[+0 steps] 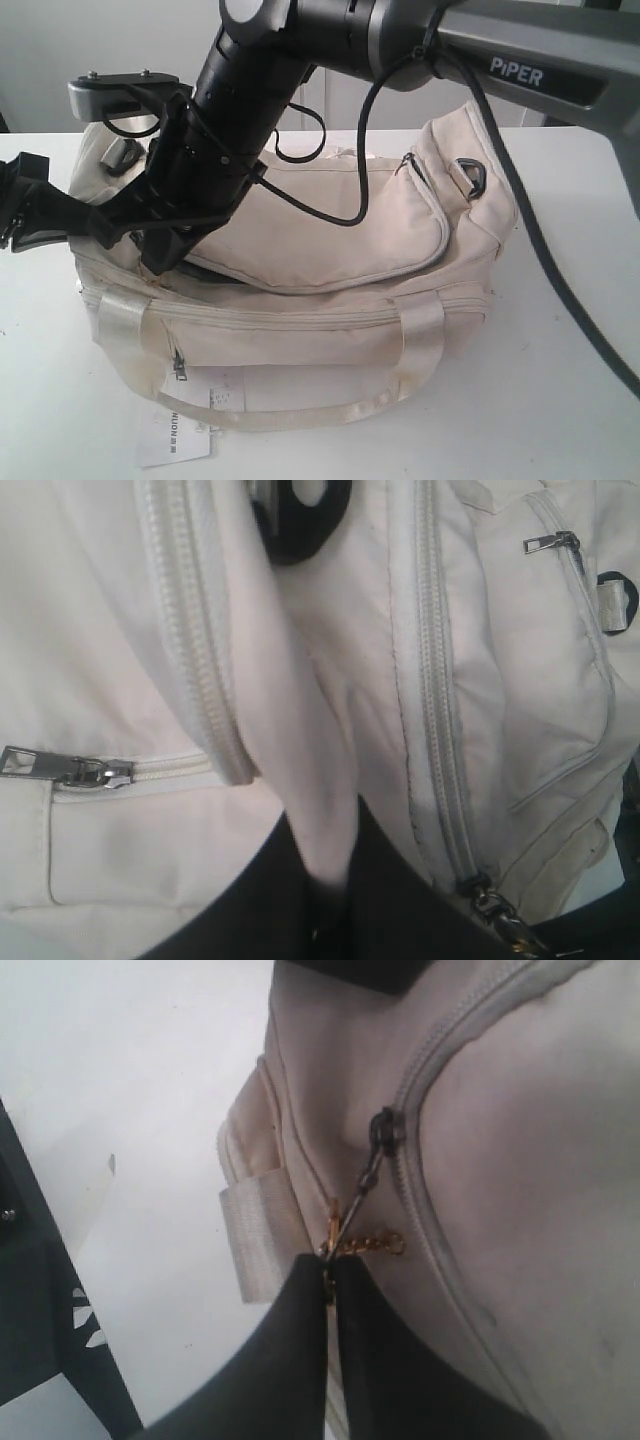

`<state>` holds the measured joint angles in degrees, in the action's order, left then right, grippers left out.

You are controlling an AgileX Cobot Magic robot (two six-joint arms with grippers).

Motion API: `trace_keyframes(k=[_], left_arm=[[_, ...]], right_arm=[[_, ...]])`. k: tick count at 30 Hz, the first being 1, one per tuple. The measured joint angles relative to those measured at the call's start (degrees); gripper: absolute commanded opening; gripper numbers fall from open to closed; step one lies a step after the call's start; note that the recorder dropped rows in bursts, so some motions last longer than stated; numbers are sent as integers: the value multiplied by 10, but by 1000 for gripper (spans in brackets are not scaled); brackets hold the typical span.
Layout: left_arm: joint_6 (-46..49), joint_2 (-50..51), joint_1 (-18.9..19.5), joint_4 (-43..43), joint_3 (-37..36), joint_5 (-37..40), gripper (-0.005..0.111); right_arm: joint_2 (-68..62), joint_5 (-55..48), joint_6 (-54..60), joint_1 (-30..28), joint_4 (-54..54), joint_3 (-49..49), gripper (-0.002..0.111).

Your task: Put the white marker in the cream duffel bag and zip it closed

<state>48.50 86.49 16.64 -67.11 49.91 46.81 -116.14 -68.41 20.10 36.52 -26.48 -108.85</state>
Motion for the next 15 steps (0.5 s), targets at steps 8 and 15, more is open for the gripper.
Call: trace_keyframes(k=[8,15], left_arm=[[0,0,0,-1,0,0,0],[1,0,0,-5,0,1,0]], right_arm=[[1,0,0,0,11,0,0],[12,0,0,0,14,2,0]])
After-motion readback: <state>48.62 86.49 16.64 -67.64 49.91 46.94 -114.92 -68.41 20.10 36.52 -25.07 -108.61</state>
